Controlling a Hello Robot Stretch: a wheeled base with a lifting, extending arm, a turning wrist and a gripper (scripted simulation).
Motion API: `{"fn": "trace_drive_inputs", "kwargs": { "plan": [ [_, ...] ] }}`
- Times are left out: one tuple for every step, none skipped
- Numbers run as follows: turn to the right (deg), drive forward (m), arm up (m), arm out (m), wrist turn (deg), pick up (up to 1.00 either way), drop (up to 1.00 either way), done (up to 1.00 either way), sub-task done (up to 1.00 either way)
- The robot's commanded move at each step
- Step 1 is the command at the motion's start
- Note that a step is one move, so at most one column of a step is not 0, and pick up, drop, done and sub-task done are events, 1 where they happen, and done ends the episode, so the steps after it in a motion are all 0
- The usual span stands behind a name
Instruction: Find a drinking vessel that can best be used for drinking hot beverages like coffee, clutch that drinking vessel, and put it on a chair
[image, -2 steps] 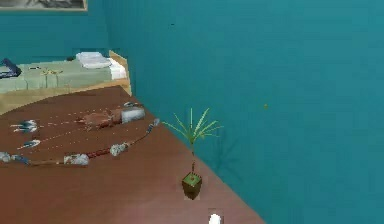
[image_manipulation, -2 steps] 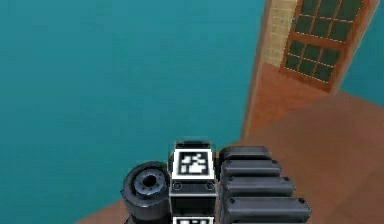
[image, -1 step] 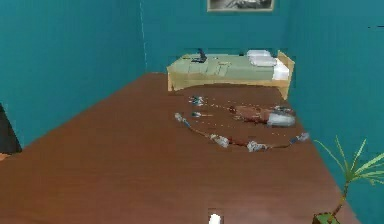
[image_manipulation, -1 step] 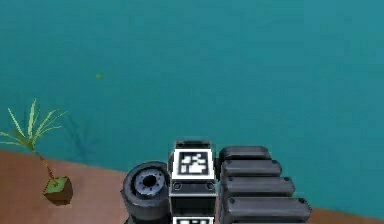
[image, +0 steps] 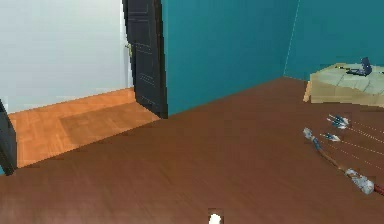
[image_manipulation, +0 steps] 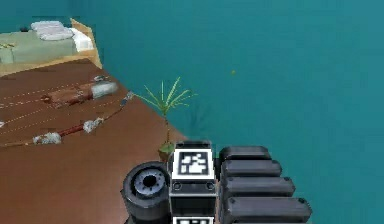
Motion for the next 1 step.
{"fn": "trace_drive_inputs", "kwargs": {
  "plan": [
    [-3.0, 0.00, 0.00, 0.00, 0.0, 0.00, 0.00, 0.00, 0.00]
  ]
}}
